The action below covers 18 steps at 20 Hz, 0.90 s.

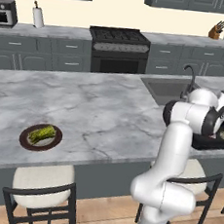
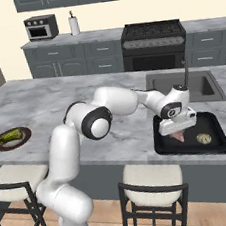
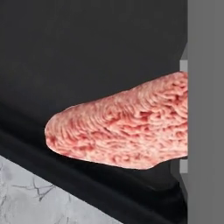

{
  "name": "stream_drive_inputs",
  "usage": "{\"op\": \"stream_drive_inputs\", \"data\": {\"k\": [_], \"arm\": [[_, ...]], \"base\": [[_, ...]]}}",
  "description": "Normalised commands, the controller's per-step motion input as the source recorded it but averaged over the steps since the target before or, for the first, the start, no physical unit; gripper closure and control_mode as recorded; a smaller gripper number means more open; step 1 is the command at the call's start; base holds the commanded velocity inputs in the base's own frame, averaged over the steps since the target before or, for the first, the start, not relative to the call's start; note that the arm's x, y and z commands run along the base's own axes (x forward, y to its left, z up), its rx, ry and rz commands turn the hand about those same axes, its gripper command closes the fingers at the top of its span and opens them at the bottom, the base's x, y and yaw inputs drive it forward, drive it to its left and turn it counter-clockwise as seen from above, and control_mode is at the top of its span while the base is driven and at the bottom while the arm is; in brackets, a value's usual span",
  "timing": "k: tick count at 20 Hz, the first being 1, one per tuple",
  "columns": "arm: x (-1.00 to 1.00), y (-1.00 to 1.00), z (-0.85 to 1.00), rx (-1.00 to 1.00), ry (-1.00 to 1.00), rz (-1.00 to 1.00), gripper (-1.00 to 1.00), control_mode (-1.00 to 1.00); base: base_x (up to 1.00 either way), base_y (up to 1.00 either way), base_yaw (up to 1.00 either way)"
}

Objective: Create a steak meal by picking up the steak and asparagus from the tray and placing them on the plate. Leave the dumpling on the tray.

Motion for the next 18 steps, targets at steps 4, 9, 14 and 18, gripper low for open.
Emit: {"op": "stream_drive_inputs", "data": {"k": [4,9,14,18], "arm": [[-0.56,0.76,0.63,-0.09,-0.01,0.17,1.0,-1.0],[-0.52,1.0,0.58,-0.11,-0.08,0.18,1.0,-1.0],[-0.34,1.0,0.61,-0.08,-0.09,0.17,1.0,-1.0],[-0.22,1.0,0.44,-0.02,-0.07,0.17,1.0,-1.0]], "base": [[0.0,0.0,0.0],[0.0,0.0,0.0],[0.0,0.0,0.0],[0.0,0.0,0.0]]}}
